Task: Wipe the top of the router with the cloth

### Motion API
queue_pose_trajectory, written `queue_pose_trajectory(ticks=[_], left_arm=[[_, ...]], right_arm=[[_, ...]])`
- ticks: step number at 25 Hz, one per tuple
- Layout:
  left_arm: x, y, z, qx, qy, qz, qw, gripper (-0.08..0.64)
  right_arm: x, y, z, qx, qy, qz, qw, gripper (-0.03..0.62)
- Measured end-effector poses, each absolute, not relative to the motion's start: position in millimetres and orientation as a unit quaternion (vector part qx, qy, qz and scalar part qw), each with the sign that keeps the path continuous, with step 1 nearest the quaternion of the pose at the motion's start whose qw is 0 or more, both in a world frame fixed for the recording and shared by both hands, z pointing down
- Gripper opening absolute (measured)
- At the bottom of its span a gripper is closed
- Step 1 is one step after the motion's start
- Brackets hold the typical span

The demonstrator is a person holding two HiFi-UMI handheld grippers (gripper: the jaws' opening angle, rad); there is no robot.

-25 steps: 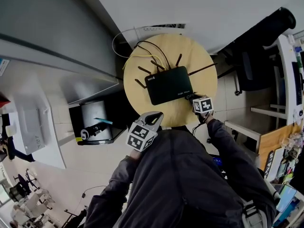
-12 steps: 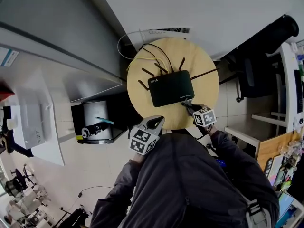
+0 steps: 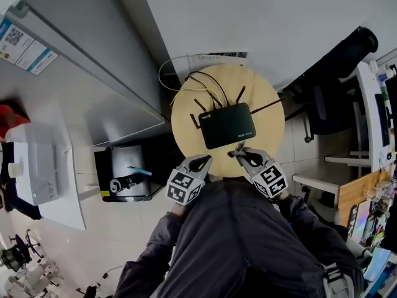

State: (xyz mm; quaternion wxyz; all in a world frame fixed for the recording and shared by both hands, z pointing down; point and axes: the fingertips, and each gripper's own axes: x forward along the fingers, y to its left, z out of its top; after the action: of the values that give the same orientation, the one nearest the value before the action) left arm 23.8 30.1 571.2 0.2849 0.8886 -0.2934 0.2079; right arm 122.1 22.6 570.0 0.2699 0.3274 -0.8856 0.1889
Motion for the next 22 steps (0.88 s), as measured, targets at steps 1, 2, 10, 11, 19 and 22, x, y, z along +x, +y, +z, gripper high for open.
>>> queue_pose_trajectory(ticks=[1,2,10,11,19,22], left_arm=[[18.9,25.7,569.4,0.890,-0.294,0.205,0.281,0.000],[15.0,21.5,568.5,0.892,-0.294,0.204,0.278,0.000],[13.7,16.2,563.4,0.907,-0.264,0.205,0.258,0.000],[13.9,15.8,562.8,0.908,-0.262,0.204,0.256,0.000],[14.3,16.6,561.4,0.914,-0.249,0.197,0.252,0.000],[12.2,17.1,562.3,0.915,-0.248,0.195,0.253,0.000]], right_arm=[[116.2,20.7,556.0,0.326,-0.892,0.172,0.260,0.028],[111.5,18.2,544.8,0.328,-0.897,0.160,0.251,0.028],[95.5,17.8,522.9,0.350,-0.896,0.139,0.234,0.028],[94.8,18.9,521.9,0.352,-0.895,0.135,0.237,0.028],[91.3,24.1,515.9,0.358,-0.893,0.117,0.247,0.028],[89.4,24.0,516.6,0.360,-0.891,0.117,0.250,0.028]])
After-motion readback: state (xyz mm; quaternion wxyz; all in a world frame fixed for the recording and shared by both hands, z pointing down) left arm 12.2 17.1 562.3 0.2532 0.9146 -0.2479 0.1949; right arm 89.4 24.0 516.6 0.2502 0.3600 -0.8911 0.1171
